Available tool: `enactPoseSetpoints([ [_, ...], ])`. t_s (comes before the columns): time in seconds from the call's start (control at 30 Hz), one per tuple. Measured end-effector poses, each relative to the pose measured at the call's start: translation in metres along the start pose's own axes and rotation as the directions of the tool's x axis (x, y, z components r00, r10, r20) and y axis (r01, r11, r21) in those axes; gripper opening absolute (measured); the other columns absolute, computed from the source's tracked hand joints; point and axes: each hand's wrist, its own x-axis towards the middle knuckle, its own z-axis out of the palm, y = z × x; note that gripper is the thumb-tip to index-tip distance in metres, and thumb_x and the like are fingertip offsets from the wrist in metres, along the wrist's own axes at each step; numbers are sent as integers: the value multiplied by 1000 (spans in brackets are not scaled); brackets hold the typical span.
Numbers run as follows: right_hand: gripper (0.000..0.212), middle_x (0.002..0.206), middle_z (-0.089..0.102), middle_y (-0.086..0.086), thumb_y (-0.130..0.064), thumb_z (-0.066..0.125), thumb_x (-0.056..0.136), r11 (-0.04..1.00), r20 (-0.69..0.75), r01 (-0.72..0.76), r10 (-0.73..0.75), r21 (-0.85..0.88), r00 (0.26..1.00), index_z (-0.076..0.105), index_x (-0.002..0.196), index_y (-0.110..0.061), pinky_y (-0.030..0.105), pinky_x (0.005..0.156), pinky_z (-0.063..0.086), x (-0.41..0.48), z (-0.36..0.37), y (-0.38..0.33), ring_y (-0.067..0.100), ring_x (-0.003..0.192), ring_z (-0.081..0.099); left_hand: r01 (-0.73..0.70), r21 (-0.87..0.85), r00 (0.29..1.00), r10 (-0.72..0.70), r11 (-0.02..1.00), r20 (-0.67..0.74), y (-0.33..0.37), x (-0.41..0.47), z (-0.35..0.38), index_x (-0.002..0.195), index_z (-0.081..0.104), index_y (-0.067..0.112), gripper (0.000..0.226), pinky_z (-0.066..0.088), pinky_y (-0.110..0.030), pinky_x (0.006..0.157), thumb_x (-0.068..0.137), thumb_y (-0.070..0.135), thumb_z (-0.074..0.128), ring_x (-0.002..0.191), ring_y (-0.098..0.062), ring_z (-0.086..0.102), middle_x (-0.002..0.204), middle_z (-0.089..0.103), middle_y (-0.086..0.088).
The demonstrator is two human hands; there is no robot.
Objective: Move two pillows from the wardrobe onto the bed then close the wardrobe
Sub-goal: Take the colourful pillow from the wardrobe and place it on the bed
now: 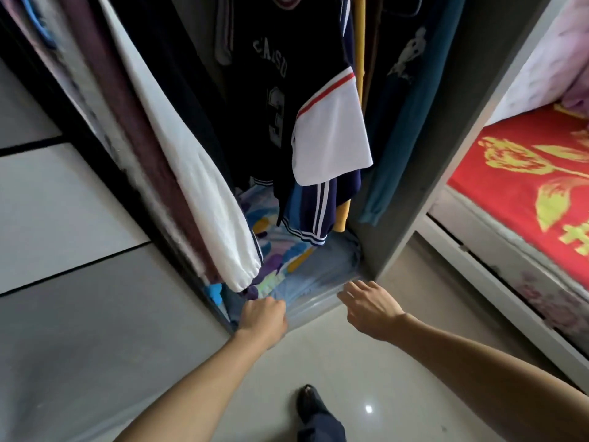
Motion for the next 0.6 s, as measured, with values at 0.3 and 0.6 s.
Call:
enactPoseSetpoints([
  [0.3, 42, 125, 52, 12, -23, 42, 88, 1000, 192, -9, 5, 24, 981, 47, 128, -11, 41, 91, 43, 108, 92, 55, 31, 110, 51, 68, -117, 978, -42, 991, 206, 3, 119, 86, 101, 63, 14, 24, 49, -36, 78, 86, 27, 50, 106, -31, 61, 110, 66, -9],
  [0.6, 45, 127, 52, 11, -26, 48, 86, 999, 235, 44, -39, -19, 971, 46, 130, -13, 39, 91, 42, 240, 219, 90, 30, 114, 50, 203, -210, 957, -148, 956, 250, -6, 211, 212, 101, 62, 12, 21, 46, -38, 82, 89, 22, 48, 105, -31, 59, 113, 61, -10],
])
